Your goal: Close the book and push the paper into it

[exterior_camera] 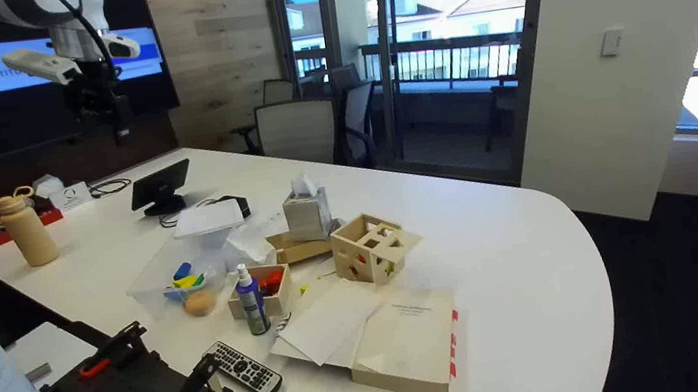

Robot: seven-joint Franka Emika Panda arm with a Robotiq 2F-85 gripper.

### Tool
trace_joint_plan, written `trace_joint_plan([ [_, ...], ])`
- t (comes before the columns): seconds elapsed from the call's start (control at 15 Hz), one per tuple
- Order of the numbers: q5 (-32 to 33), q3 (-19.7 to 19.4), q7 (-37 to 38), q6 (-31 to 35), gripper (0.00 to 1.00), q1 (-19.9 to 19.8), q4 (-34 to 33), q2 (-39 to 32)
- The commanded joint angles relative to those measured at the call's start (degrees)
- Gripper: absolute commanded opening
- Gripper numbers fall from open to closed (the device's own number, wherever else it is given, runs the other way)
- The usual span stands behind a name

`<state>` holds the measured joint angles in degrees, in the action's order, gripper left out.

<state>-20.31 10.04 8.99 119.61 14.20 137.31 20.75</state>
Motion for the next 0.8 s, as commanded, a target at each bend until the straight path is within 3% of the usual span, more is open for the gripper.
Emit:
trace_joint_plan([
  [0.0,-0.2,0.5,-0.2,-0.2,1.00,-0.6,-0.1,0.0],
  [0.33,-0.2,0.5,-0.2,-0.2,1.00,-0.6,-0.2,0.0],
  [0.53,5.1,1.7,5.5,4.9,1.00,-3.5,-1.1,-3.0],
  [0.73,15.5,2.7,13.4,11.9,1.00,-7.9,-2.5,-8.1],
])
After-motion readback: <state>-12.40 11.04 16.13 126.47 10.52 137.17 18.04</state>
